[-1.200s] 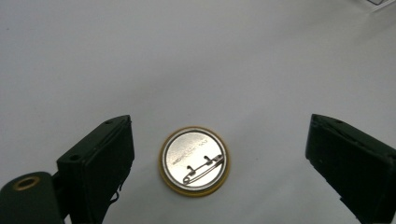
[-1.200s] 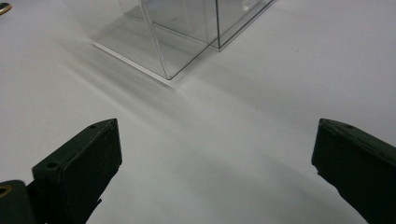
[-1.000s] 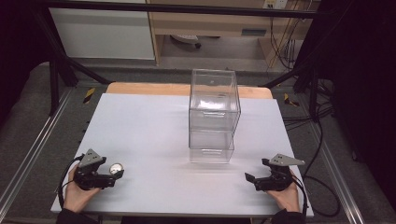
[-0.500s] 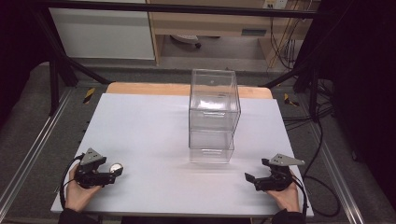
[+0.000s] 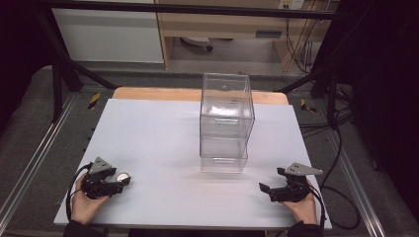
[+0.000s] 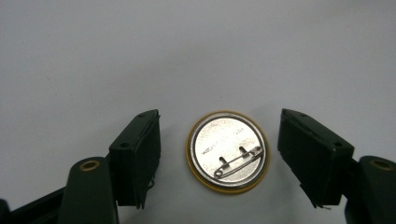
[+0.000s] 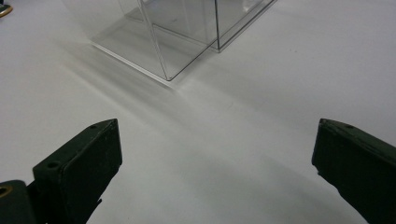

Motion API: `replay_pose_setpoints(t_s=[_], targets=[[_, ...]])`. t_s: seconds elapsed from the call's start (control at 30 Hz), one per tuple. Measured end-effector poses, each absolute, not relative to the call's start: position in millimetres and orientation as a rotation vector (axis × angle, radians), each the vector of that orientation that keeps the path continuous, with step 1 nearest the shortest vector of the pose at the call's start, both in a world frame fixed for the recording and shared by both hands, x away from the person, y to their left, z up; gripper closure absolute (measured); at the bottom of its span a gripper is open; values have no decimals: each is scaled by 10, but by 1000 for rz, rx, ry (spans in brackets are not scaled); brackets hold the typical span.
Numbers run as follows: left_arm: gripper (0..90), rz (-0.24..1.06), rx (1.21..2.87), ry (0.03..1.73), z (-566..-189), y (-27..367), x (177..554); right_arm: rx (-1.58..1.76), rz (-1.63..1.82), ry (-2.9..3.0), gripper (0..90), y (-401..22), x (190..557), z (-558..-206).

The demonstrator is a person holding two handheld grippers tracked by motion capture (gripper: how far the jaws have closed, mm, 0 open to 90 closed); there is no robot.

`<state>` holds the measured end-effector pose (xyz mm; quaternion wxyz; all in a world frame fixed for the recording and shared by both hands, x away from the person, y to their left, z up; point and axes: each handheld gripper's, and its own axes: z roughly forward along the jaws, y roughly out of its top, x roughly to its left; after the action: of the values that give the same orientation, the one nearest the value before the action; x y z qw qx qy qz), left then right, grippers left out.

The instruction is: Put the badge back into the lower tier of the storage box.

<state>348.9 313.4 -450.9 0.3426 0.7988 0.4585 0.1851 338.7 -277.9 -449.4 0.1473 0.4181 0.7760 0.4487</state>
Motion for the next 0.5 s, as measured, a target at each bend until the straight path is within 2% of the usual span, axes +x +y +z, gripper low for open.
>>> replay_pose_setpoints(t_s=[0.17, 0.5], targets=[[346, 491, 2087, 1197, -4513, 3114, 3484, 1204, 1293, 2229, 20, -2787, 3384, -4487], [364, 516, 2106, 1194, -4515, 3094, 3468, 1201, 1290, 2226, 20, -2793, 3383, -4483]])
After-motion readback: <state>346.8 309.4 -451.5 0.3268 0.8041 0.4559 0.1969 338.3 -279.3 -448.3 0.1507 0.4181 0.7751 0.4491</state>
